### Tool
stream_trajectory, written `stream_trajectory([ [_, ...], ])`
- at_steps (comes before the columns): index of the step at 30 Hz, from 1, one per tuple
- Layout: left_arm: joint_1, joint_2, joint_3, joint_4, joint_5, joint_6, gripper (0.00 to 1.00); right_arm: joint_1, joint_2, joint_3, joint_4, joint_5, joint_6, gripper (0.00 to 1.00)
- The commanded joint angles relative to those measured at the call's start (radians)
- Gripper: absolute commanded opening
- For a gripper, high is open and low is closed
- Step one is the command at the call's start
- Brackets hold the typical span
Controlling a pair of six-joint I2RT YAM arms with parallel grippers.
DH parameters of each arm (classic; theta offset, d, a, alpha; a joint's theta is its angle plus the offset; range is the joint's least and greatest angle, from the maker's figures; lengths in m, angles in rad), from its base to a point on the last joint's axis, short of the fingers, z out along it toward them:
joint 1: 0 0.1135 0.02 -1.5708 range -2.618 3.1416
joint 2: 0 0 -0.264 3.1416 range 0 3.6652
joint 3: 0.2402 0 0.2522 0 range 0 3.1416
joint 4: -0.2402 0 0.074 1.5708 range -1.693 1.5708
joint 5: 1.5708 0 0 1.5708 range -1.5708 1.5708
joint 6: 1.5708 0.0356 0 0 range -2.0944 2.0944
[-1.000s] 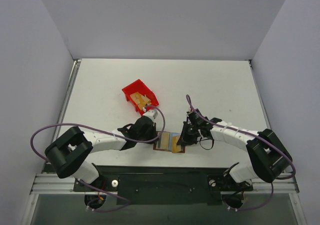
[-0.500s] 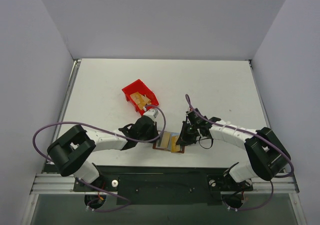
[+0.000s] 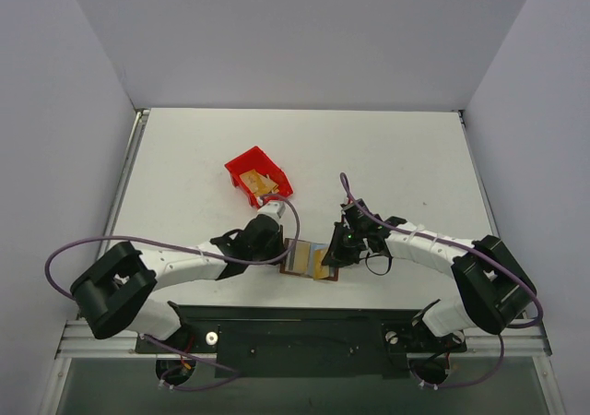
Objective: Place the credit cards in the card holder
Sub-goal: Insert the credit card into the card holder.
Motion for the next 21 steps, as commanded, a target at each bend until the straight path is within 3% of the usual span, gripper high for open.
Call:
stream_trajectory([
  [1, -0.004, -0.12, 0.063, -0.088, -0.073, 0.017, 0.0, 0.006, 0.017, -0.01, -0.031, 0.083, -0.002, 0.0],
  [10, -0.064, -0.069, 0.16, -0.001, 0.082, 0.112, 0.0, 0.006, 0.027, -0.01, -0.023, 0.082, 0.001, 0.0],
  [21, -0.136, 0.109, 0.156, 0.131, 0.122, 0.108, 0.0, 0.006, 0.033, -0.015, -0.017, 0.077, 0.003, 0.0],
])
